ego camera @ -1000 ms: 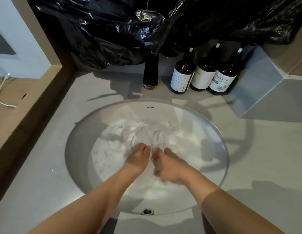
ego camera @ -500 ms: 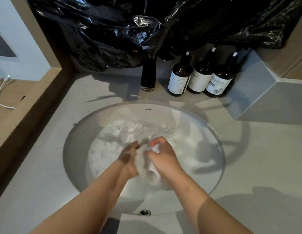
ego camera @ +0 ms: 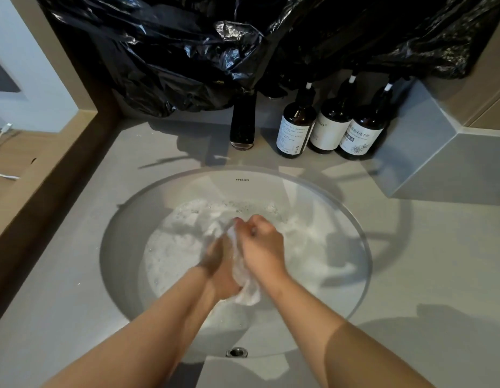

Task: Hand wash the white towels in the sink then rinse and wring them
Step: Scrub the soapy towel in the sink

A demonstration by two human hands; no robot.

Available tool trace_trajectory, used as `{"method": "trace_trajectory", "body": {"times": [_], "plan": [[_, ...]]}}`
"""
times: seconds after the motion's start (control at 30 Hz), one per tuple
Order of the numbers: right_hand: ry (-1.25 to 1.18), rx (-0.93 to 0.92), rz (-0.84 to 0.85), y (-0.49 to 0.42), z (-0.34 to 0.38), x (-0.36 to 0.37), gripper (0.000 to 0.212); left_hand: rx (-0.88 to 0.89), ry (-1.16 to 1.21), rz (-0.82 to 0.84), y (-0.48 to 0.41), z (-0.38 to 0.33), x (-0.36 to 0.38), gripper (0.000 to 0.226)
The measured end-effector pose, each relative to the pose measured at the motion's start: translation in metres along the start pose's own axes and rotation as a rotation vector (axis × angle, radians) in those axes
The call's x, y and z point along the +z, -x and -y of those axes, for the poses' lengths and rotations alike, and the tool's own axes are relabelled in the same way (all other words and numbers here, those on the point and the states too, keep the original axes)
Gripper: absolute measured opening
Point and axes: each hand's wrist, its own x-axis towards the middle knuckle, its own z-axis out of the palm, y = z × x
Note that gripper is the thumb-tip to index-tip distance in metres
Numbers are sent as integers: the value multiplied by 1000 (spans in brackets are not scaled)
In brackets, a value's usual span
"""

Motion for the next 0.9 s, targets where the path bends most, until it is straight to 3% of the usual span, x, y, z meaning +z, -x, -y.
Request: {"method": "trace_trajectory", "body": {"times": [0.1,0.2,0.23,0.3,0.37,0.43,0.53,0.6,0.67,0.77,0.83,0.9], "plan": [[16,123,-27,-17,-8,-16,40,-65,-88,23,8,-7,-1,40],[224,122,93,-26,-25,-33,29,116,-367,-132,-5,-16,-18,7],[343,158,211,-25,-30,-41,37,146,-517,-174,-9,-14,-25,22],[603,232,497,-25,-40,-53,52,68,-829,-103,-18,-9,-41,63],[705,200,778,-23,-51,-59,32,-108,-1081,41,-19,-3,-49,79],[606,235,801,-24,-59,-61,24,-127,-1018,-10,-19,-1,-50,66],[37,507,368,-31,-67,-51,48,123,-985,-303,-30,8,-46,36],[-80,547,230,-31,-65,-37,67,262,-975,-410,-39,16,-41,31],[-40,551,248,-22,-59,-25,68,185,-673,-363,-43,21,-29,32],[-177,683,380,-17,-51,-24,50,-133,-220,-297,-36,12,-19,53],[-283,724,427,-19,-51,-31,25,-269,-118,-204,-31,4,-27,57],[-376,692,350,-25,-48,-40,16,-276,-138,-73,-19,-8,-28,44]]}}
